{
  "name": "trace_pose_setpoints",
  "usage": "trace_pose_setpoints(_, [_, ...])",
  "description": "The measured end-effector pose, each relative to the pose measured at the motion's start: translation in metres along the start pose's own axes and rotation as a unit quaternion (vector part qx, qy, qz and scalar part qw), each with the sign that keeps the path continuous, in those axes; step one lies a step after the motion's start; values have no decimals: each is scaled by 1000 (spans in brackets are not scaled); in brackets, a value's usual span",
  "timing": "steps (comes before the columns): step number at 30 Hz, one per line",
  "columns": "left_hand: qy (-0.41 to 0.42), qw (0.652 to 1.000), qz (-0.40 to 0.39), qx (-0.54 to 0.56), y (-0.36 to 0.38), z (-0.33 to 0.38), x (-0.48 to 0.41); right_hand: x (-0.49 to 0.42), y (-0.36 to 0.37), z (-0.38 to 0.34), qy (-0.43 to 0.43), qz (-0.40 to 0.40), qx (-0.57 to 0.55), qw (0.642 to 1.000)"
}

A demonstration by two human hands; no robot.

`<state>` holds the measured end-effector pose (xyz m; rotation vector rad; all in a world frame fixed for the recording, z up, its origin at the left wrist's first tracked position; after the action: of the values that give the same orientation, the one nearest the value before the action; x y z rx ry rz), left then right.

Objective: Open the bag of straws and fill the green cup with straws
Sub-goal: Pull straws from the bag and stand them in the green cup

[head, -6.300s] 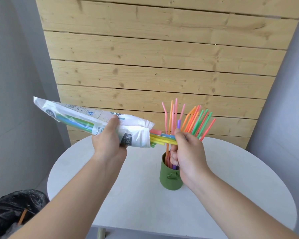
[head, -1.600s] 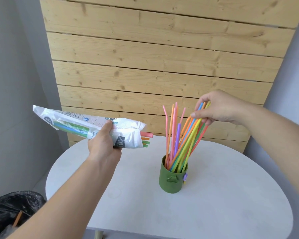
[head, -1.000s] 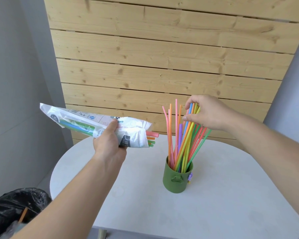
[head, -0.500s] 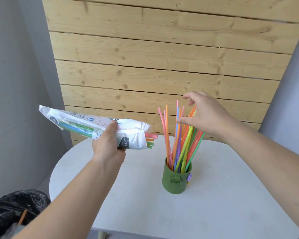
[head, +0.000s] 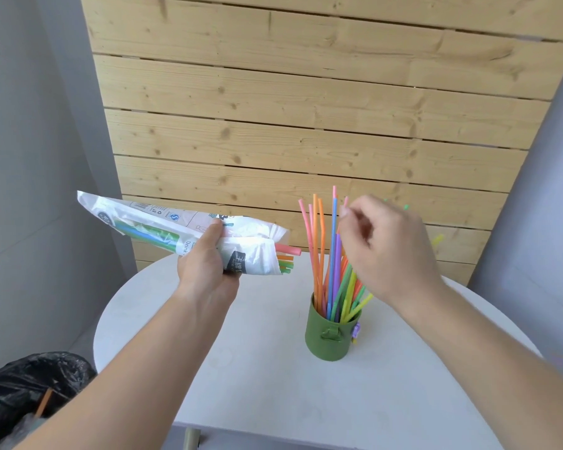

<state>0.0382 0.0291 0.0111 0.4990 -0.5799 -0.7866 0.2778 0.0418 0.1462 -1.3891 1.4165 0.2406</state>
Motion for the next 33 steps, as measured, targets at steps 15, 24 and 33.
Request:
trace_pose_setpoints(15, [168,975,-108,-101,39,30,35,100,101,24,614,-84,-492,612])
trace_pose_setpoints(24, [211,960,-131,-132,48,31,44,108,109,31,633,-67,-515,574])
trace_pose_setpoints(33, [38,998,-31,-37,15,-1,17,86,88,34,511,-25,-473,717])
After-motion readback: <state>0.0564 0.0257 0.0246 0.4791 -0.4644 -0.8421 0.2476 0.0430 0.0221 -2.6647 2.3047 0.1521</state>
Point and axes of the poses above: each hand's wrist, its own x-axis away from the middle knuckle, its own y-axis out of the palm, z = x × y, the point moved 8 cm from there along -x, towards the middle knuckle, and after that the axes turned 10 degrees about -x, right-handed, at the moved point
